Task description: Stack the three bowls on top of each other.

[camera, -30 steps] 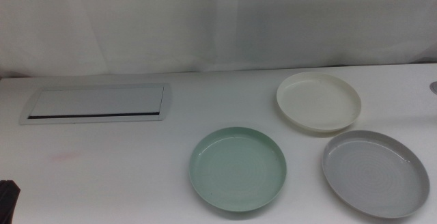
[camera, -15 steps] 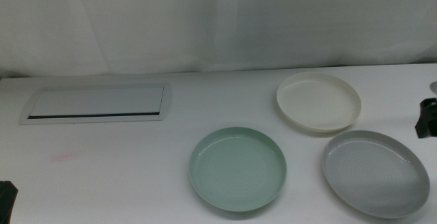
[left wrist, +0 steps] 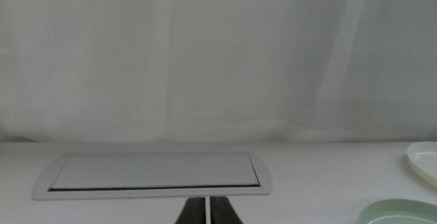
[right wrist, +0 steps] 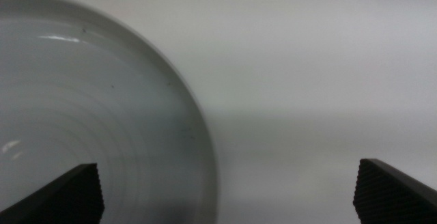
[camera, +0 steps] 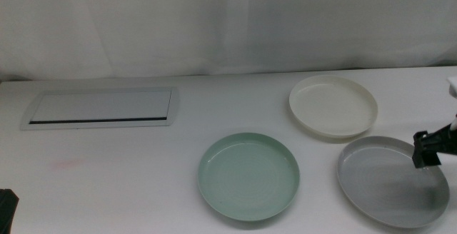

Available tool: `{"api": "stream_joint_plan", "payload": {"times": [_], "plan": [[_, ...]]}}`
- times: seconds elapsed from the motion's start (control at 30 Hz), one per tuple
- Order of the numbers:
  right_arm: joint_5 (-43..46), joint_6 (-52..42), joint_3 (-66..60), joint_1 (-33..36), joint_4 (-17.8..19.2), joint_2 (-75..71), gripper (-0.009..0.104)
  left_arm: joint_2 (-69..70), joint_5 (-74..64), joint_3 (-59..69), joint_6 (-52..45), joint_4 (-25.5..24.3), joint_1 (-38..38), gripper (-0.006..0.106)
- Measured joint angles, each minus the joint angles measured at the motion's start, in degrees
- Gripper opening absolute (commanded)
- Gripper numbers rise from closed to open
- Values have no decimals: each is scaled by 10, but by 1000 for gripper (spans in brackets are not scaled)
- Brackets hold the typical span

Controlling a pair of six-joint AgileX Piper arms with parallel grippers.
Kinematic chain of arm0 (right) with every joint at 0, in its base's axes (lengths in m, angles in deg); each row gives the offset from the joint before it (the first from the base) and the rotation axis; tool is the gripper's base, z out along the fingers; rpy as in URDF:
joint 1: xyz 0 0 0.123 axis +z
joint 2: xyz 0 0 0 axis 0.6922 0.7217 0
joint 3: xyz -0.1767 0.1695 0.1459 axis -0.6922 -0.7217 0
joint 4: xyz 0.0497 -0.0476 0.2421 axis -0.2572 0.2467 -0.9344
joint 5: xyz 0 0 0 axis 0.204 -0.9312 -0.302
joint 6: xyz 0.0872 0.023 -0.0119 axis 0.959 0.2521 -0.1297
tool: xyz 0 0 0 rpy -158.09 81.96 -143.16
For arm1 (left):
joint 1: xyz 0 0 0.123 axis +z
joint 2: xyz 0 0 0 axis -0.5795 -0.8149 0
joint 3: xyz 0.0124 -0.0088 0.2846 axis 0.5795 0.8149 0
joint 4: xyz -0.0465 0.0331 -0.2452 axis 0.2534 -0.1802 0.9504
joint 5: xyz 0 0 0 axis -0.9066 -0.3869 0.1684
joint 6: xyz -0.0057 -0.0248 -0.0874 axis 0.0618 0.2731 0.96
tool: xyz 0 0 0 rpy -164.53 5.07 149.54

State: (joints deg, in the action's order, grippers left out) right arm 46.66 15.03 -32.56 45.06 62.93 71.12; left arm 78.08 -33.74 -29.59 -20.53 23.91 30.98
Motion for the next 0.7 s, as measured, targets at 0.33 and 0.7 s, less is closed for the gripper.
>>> {"api": "stream_joint_plan", "payload": {"times": [0.33,0.7], "plan": [[65,-1,-53,0,1,37,103,0,0,0,0,0,0,-3],[83,1,-53,0,-1,43,63,0,0,0,0,0,0,-3]]}}
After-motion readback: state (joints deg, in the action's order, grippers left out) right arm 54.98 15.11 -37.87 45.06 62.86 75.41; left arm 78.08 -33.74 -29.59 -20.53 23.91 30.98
